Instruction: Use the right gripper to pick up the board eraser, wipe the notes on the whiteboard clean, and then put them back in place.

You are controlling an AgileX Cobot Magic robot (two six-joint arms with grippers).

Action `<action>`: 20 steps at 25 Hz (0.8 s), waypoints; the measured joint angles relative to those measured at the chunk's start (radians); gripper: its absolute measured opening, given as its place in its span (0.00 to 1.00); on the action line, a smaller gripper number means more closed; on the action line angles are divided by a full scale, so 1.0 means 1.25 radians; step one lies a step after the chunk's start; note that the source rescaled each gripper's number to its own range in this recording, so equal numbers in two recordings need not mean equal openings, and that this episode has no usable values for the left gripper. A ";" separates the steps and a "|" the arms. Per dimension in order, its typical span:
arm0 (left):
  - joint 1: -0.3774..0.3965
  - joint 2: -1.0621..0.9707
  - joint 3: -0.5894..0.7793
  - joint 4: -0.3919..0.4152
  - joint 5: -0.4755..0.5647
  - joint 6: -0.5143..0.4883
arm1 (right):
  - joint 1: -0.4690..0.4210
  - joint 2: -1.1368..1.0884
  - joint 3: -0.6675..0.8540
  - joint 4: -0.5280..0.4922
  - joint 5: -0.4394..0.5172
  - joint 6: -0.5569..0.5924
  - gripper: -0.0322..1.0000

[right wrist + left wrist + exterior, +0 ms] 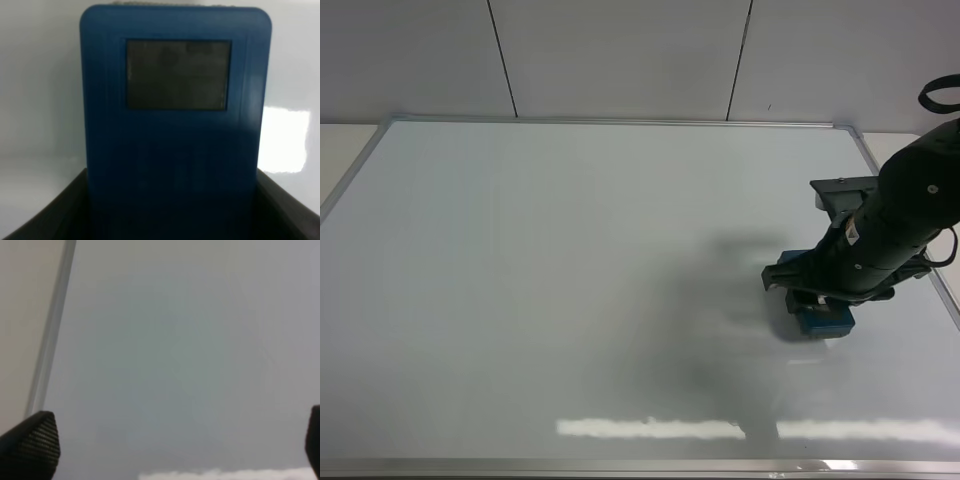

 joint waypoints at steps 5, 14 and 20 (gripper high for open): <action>0.000 0.000 0.000 0.000 0.000 0.000 | 0.000 0.000 0.000 0.000 0.000 -0.013 0.51; 0.000 0.000 0.000 0.000 0.000 0.000 | 0.000 0.000 0.000 -0.001 -0.010 -0.014 0.83; 0.000 0.000 0.000 0.000 0.000 0.000 | 0.000 -0.045 0.001 -0.001 -0.050 -0.042 0.99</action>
